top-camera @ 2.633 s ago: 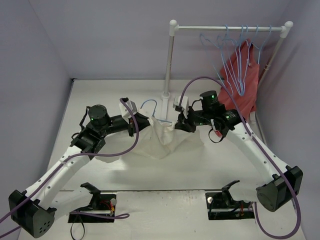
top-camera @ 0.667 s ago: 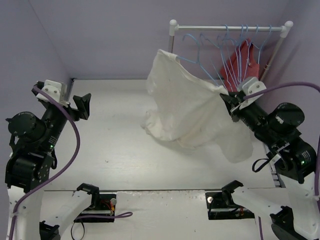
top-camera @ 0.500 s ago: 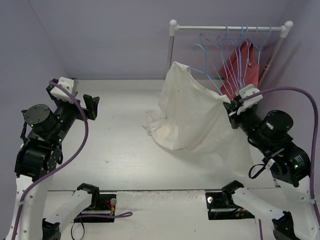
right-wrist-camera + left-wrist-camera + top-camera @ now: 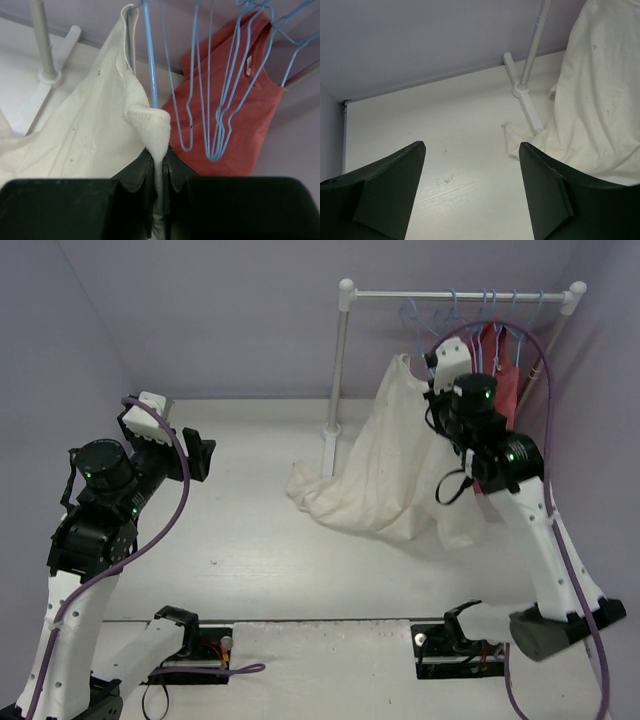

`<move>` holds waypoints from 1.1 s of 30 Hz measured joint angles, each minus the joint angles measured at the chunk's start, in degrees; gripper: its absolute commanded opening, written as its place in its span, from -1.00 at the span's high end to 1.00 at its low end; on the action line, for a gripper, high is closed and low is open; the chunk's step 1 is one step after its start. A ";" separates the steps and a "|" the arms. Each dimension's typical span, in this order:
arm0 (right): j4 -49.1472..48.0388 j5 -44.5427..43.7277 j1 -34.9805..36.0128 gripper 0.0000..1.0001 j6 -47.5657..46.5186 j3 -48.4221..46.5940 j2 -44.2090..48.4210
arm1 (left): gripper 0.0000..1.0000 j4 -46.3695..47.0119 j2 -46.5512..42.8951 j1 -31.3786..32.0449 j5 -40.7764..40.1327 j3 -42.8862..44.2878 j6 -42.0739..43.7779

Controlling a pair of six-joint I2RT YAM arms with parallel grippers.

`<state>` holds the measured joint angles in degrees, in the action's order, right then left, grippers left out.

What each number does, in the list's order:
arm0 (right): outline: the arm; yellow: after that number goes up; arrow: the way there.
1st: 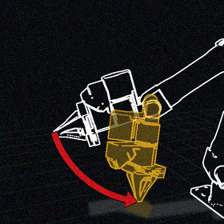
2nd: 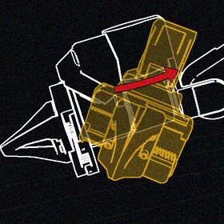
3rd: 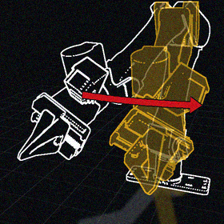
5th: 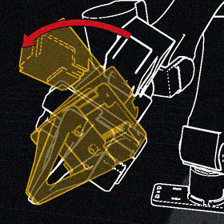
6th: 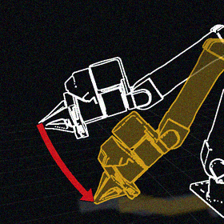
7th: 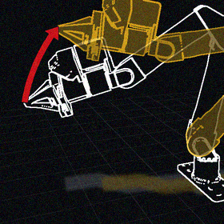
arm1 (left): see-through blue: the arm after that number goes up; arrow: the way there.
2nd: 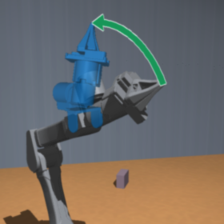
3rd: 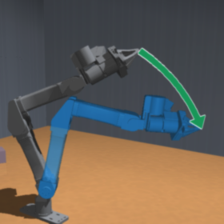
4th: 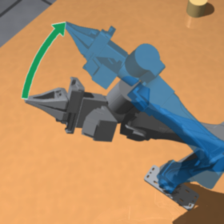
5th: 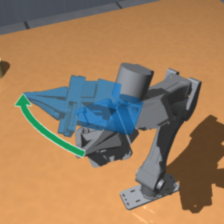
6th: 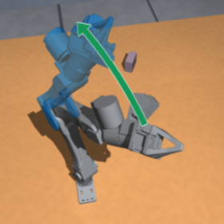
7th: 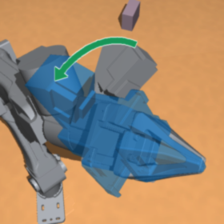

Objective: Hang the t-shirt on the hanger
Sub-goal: Place the hanger at the clothesline.

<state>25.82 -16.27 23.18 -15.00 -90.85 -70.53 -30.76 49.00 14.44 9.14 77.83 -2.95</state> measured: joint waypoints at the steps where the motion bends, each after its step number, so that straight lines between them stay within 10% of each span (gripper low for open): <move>1: -0.32 0.38 -1.44 1.00 0.45 -2.26 -2.66 | -0.42 0.01 -0.03 0.00 0.05 -0.02 -0.22; 19: -1.85 12.50 -13.45 1.00 6.89 -25.18 -25.57 | -0.42 0.59 -0.25 0.00 0.96 -2.55 -2.58; 33: -14.26 17.75 -9.94 1.00 12.03 -1.36 -17.76 | -0.42 0.81 -0.45 0.00 1.56 -7.04 -5.05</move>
<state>11.56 1.48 13.24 -2.97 -92.21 -88.29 -29.96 48.55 14.44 10.70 70.79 -8.00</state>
